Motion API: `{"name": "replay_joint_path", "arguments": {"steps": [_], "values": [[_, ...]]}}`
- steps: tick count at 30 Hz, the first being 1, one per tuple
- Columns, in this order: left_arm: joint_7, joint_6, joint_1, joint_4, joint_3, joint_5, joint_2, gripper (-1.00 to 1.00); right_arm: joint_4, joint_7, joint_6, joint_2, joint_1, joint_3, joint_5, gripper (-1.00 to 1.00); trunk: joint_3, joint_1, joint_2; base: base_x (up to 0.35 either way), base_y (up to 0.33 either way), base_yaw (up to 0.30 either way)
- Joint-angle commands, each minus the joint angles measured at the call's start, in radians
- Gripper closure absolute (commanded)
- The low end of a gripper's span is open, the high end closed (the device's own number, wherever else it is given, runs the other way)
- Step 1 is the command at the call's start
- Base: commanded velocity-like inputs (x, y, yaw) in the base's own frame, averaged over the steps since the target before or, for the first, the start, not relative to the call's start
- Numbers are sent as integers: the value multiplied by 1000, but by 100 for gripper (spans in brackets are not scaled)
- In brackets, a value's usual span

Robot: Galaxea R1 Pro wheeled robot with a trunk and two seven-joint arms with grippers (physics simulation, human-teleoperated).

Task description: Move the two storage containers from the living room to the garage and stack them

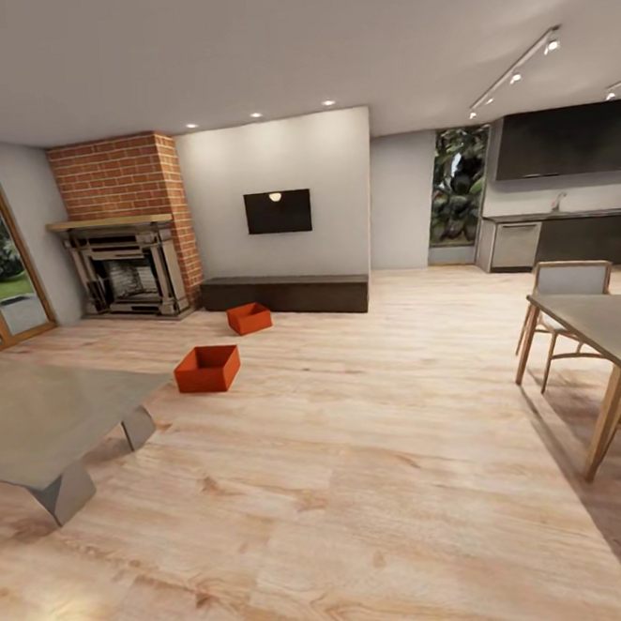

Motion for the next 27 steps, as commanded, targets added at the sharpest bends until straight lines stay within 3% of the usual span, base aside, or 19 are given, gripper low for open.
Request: {"name": "replay_joint_path", "arguments": {"steps": [1, 27], "values": [[1, -1, 0, -1, 4, 0, 0, -100, 3, 5, -6, 0, -1, 7, -10, -100, -1, 1, 0, 326, 0, 0], [1, 0, 0, -1, 4, 1, 0, -100, 3, 5, -6, 0, -1, 7, -10, -100, -1, 1, 0, 326, 0, 0]]}}
